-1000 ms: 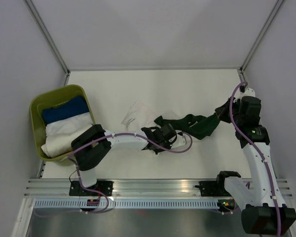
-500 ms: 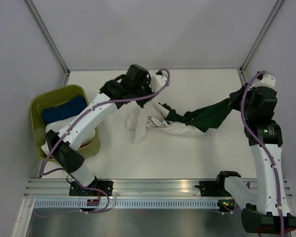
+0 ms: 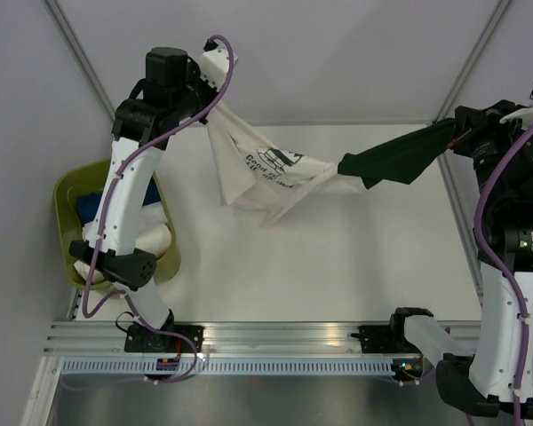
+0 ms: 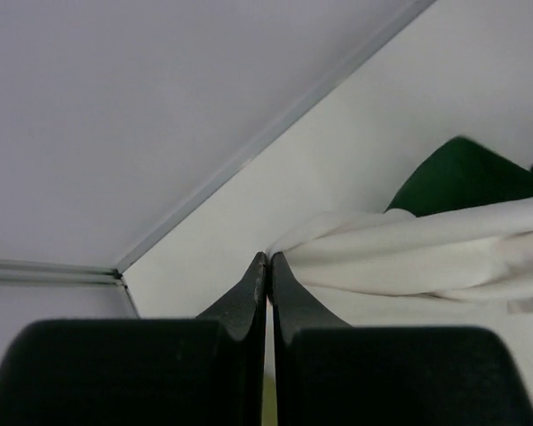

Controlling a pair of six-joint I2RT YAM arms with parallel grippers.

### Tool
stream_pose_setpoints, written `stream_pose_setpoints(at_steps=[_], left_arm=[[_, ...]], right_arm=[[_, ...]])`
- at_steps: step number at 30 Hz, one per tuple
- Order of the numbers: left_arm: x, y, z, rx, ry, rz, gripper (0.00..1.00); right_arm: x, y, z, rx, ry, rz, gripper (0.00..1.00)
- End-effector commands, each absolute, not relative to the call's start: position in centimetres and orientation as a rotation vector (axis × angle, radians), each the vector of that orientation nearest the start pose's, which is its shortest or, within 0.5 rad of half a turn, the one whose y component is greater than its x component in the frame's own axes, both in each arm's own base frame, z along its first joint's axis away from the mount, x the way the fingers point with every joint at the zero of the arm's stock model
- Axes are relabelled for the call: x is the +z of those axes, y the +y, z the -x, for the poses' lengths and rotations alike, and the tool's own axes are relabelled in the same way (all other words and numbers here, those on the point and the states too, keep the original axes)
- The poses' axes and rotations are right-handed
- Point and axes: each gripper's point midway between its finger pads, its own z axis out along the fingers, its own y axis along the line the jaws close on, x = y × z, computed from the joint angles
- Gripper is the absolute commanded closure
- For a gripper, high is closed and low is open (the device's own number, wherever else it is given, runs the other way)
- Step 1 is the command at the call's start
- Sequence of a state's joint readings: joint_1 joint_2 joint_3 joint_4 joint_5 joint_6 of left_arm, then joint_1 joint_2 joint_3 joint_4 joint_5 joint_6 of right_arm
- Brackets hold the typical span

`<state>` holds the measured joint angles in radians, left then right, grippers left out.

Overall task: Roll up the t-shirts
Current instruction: Flatten the tshirt

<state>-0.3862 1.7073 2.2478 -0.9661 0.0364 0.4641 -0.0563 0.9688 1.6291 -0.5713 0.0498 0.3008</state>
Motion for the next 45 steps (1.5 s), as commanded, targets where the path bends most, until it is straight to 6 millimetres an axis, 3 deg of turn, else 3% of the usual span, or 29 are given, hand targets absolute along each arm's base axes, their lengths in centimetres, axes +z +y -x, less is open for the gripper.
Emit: stream_pose_setpoints(at_steps=[1,3,6,9,11,13,14,15,16,17,19,20,21,23,25,26,27,28,29,30,31,32,34,35,38,40,41,44,45], left_arm=[[46.7,-14.6,-45.0,0.133,1.661,-0.74,0.97],[49.5,-13.9,-44.5,0.165,1.596,-0.71,0.97],[51.0,-12.4,-44.0,0.262,1.562,-0.707,0.97],[50.3,-12.9,-44.4,0.252,1.564,-0.731,0.97],[47.8,-14.8,-46.6,0.187,1.591,-0.762,0.96],[44.6,-16.5,-49.1,0.163,1.626,-0.783,0.95],[40.7,-17.5,-51.6,0.171,1.692,-0.804,0.94],[38.4,-18.3,-53.0,0.181,1.725,-0.827,0.9],[36.4,-18.6,-54.2,0.195,1.754,-0.838,0.82],[32.4,-19.1,-55.9,0.213,1.823,-0.86,0.57],[30.6,-20.3,-56.0,0.157,1.847,-0.882,0.3],[30.5,-21.1,-55.4,0.088,1.856,-0.867,0.11],[30.9,-22.1,-54.0,0.021,1.848,-0.89,0.01],[32.2,-24.9,-50.9,-0.156,1.787,-0.98,0.0],[33.8,-27.4,-46.1,-0.242,1.702,-1.112,0.02],[33.5,-28.3,-44.2,-0.271,1.681,-1.175,0.11],[32.3,-29.6,-40.1,-0.323,1.668,-1.282,0.21],[30.7,-30.4,-37.7,-0.368,1.661,-1.391,0.33],[27.6,-30.7,-35.2,-0.418,1.719,-1.483,0.55],[25.4,-30.7,-31.9,-0.479,1.775,-1.578,0.63],[23.9,-30.9,-30.1,-0.551,1.793,-1.624,0.66],[20.0,-30.0,-28.2,-0.595,1.881,-1.678,0.66],[17.3,-29.4,-27.2,-0.58,1.919,-1.719,0.59],[14.8,-28.5,-26.6,-0.56,1.969,-1.742,0.52],[11.0,-28.3,-27.6,-0.414,1.942,-1.779,0.36],[10.1,-29.0,-29.8,-0.312,1.877,-1.756,0.31],[9.0,-29.2,-30.5,-0.293,1.889,-1.755,0.29],[8.5,-30.3,-32.4,-0.258,1.882,-1.729,0.29],[7.3,-30.5,-32.6,-0.259,1.902,-1.745,0.29]], right_arm=[[53.3,-0.4,-30.7,0.236,1.414,-0.295,1.0],[56.7,0.7,-29.4,0.298,1.316,-0.244,0.99],[59.3,1.2,-26.5,0.303,1.228,-0.194,0.99],[58.7,2.4,-25.6,0.361,1.232,-0.154,1.0],[57.3,3.1,-26.7,0.415,1.253,-0.152,0.99],[53.3,3.2,-29.3,0.472,1.343,-0.217,0.99],[52.2,3.3,-30.2,0.484,1.361,-0.229,1.0],[49.4,2.8,-32.0,0.479,1.423,-0.283,1.0],[48.1,2.8,-32.8,0.489,1.449,-0.308,0.99],[46.1,2.6,-33.7,0.484,1.491,-0.332,0.99],[43.2,2.4,-35.2,0.483,1.562,-0.384,1.0],[41.8,2.4,-35.6,0.484,1.602,-0.396,1.0],[39.8,2.4,-36.1,0.483,1.651,-0.417,0.99],[36.9,2.2,-36.3,0.469,1.709,-0.442,0.99],[35.5,1.6,-36.2,0.43,1.727,-0.463,1.0],[34.4,1.5,-36.2,0.413,1.744,-0.47,1.0],[33.9,1.2,-36.2,0.399,1.755,-0.475,0.99],[33.5,1.1,-36.2,0.384,1.763,-0.481,1.0],[32.9,0.9,-36.1,0.369,1.778,-0.476,0.99],[32.5,0.8,-36.1,0.361,1.786,-0.478,1.0],[32.2,0.7,-36.1,0.347,1.791,-0.48,0.99],[31.9,0.6,-36.0,0.338,1.798,-0.475,0.99],[31.4,0.5,-35.9,0.329,1.812,-0.475,0.99],[31.2,0.5,-35.9,0.328,1.816,-0.474,0.99],[30.8,0.7,-35.9,0.337,1.815,-0.472,0.99],[30.7,0.9,-36.0,0.352,1.816,-0.467,0.99],[30.4,0.9,-36.0,0.355,1.821,-0.468,0.99],[30.0,1.1,-35.9,0.358,1.833,-0.466,1.0],[29.9,1.0,-35.8,0.357,1.833,-0.47,0.99]])
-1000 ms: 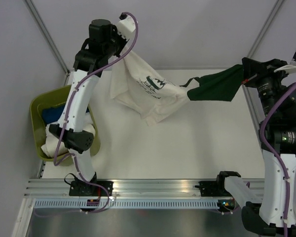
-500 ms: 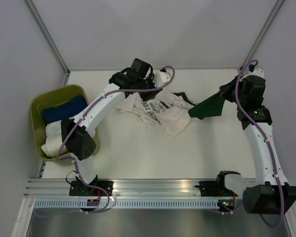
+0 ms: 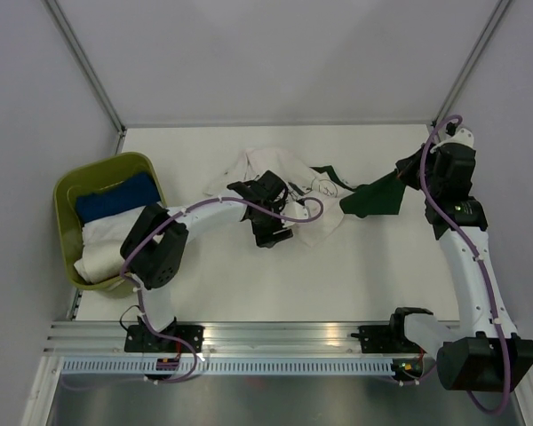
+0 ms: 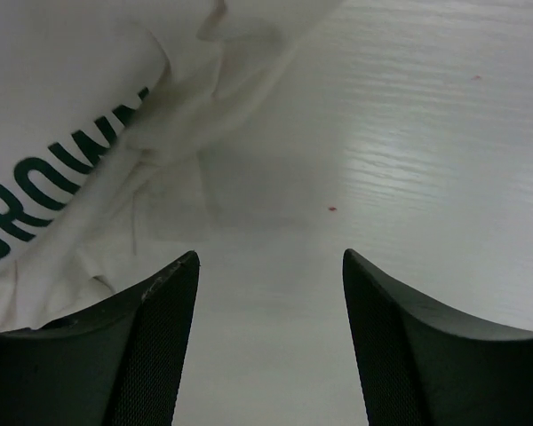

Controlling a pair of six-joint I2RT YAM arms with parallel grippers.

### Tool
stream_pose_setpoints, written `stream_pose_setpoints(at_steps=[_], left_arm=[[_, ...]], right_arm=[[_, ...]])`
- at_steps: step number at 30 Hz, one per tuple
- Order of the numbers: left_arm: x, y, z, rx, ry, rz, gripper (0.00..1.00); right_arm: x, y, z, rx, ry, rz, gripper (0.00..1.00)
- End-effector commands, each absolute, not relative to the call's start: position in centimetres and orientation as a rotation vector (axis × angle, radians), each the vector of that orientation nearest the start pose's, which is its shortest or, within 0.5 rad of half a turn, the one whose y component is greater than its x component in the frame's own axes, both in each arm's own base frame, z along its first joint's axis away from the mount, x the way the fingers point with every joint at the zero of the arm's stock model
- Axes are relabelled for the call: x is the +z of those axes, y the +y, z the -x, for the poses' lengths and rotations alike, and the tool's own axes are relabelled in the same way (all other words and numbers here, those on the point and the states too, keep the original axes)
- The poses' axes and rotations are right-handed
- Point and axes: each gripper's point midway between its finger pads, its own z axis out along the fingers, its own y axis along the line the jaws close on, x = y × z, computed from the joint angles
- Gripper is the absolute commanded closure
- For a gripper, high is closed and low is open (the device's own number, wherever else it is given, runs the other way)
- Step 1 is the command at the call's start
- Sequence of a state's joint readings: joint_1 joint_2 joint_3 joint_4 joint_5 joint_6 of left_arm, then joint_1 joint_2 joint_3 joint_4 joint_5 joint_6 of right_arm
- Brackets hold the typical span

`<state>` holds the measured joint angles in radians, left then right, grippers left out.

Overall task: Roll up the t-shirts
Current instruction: Flatten the tshirt

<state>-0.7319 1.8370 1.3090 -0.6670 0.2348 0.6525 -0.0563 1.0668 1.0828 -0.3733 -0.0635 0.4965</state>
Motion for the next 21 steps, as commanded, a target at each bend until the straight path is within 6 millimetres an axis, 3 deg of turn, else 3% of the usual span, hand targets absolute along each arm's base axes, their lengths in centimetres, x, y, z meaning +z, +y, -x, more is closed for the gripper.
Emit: stream_pose_setpoints(at_steps=[1,6,10,17,21], left_arm=[[6.7,-30.5,-32.8,-0.251,1.902,-1.758,0.29],[3.1,-29.7,-33.5,-0.199,1.986,-1.786,0.34],[1.9,-29.2,-33.2,-0.189,2.044,-1.807,0.35],[0.1,-27.7,-35.0,-0.055,2.148,-1.772,0.37],[-0.3,-26.5,-35.6,-0.015,2.179,-1.753,0.49]], right_arm=[[29.8,1.0,-35.7,0.354,1.836,-0.471,0.99],[29.7,0.7,-35.0,0.331,1.833,-0.471,0.99],[30.0,0.4,-34.6,0.309,1.825,-0.468,0.99],[30.6,0.5,-34.6,0.312,1.806,-0.457,0.99],[31.1,0.3,-34.6,0.303,1.799,-0.457,1.0]])
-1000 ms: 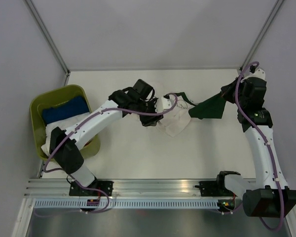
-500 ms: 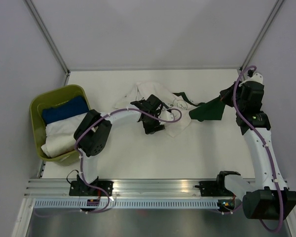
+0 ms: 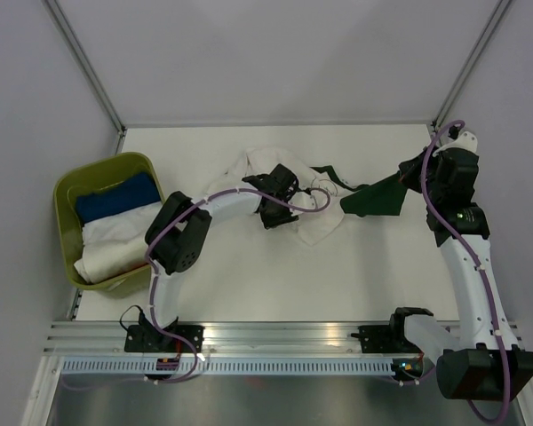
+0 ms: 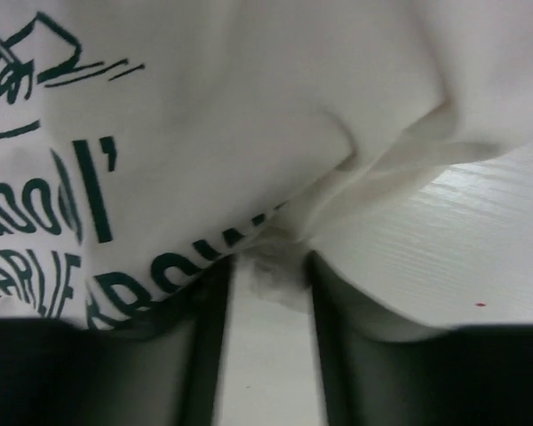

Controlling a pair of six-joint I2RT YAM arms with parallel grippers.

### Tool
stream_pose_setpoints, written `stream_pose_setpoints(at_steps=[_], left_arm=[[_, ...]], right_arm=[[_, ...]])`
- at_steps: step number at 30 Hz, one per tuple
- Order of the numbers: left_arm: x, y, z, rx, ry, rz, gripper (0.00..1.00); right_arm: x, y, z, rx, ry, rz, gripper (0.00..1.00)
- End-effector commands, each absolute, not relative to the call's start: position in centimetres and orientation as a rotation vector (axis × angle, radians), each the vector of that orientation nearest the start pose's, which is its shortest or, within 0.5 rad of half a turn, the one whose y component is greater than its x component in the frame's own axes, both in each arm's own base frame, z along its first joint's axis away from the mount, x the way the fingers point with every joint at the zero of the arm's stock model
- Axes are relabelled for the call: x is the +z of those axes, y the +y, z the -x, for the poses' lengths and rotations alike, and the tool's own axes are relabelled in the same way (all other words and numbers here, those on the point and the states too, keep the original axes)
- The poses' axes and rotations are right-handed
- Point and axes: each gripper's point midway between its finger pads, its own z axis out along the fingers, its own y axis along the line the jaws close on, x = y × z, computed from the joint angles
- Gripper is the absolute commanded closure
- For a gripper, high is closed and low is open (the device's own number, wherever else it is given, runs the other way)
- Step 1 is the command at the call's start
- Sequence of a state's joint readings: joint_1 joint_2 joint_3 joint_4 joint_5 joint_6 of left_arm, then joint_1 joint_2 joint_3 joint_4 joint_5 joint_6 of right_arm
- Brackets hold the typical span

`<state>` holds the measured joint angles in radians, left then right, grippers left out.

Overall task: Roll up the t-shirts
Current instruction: Flatten the tshirt

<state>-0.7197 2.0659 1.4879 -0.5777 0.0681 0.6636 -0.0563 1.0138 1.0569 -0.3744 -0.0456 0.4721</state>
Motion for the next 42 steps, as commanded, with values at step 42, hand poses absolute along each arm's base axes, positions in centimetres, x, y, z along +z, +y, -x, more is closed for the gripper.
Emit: stream_pose_setpoints(at_steps=[42], left_arm=[[48.4,-6.2,-50.5,0.353,1.597,-0.574,0.98]], right_arm=[[56.9,-2.2,-47.4,0.4,1.355,-0.422,0.99]])
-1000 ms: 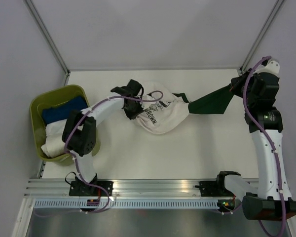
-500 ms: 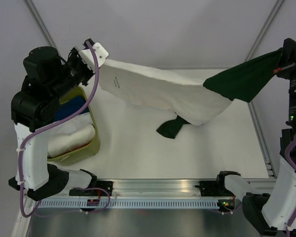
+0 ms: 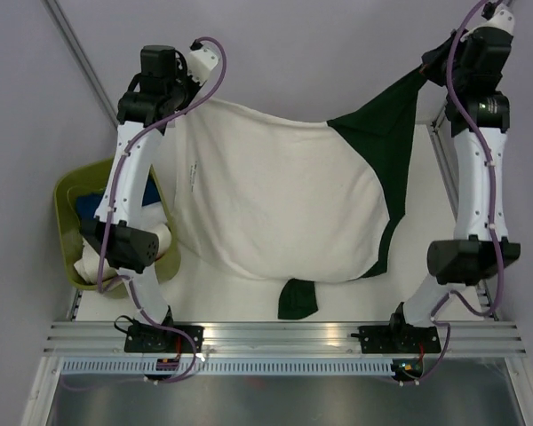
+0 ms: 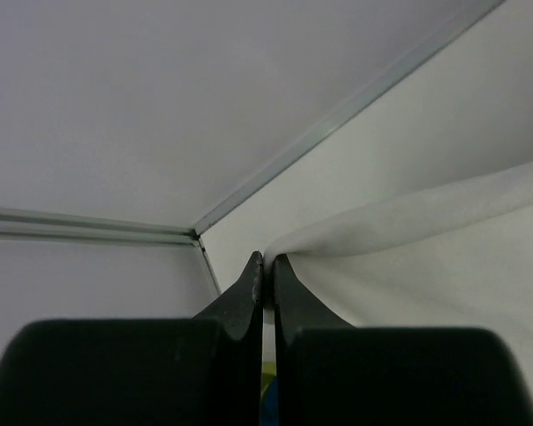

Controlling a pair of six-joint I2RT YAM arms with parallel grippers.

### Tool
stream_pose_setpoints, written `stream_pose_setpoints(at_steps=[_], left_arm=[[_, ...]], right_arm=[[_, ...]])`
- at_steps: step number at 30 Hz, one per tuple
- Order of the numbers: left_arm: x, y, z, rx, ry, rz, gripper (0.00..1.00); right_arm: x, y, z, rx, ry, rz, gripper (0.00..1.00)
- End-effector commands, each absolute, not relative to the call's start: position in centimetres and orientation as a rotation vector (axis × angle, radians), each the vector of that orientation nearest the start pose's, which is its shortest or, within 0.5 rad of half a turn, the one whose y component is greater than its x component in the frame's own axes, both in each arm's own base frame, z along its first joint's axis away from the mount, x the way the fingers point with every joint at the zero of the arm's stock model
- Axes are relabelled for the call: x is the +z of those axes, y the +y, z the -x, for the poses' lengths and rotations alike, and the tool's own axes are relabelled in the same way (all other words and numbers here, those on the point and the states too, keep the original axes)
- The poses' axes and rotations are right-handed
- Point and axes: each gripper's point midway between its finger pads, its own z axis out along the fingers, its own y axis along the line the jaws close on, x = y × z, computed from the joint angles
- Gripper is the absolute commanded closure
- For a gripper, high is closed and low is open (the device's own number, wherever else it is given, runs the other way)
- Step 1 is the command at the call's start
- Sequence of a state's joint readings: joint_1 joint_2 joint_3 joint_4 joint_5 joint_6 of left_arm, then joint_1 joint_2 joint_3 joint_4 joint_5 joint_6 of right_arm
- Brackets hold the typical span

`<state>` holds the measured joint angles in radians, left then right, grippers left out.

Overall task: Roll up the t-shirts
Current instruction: Flatten the tshirt, then fold the tshirt

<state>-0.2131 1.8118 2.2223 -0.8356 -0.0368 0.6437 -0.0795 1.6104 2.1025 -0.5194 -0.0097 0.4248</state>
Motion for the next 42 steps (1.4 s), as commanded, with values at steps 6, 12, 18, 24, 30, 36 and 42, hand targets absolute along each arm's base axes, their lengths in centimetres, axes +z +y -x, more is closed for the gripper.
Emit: stream_pose_setpoints(at_steps=[6,12,18,24,30,36,42], left_arm=[[55.7,-4.7,-50.7,0.446,1.37,-0.495,0.98],[56.7,-4.8,-51.0,0.481,1.311,-0.524,0.98],[52.7,-6.0,-51.3,0.415,1.376,-0.606,0.98],[45.4,-7.0,-49.5,0.336,1.529,-0.747,0.98],[24.0,-9.5,-40.6,0.065,1.917,-1.151,0.98],[11.8,-8.7,-30.8,-0.107,2.176,-1.31,0.98],[9.0,-9.0,-23.2,-0.335,2.274,-1.429,0.98]], right_arm=[[66.2,-4.4,-45.4,0.455,1.032,-0.409,0.99],[66.8,-8.6,-43.8,0.358,0.98,-0.445,1.0],[61.5,-9.6,-42.6,0.244,1.128,-0.458,0.99],[50.5,-10.3,-37.2,0.078,1.321,-0.557,0.99],[31.7,-9.9,-29.6,-0.047,1.681,-0.8,1.0],[21.6,-8.0,-24.0,-0.043,1.915,-0.988,1.0],[20.6,-7.3,-20.0,-0.071,1.959,-1.075,1.0]])
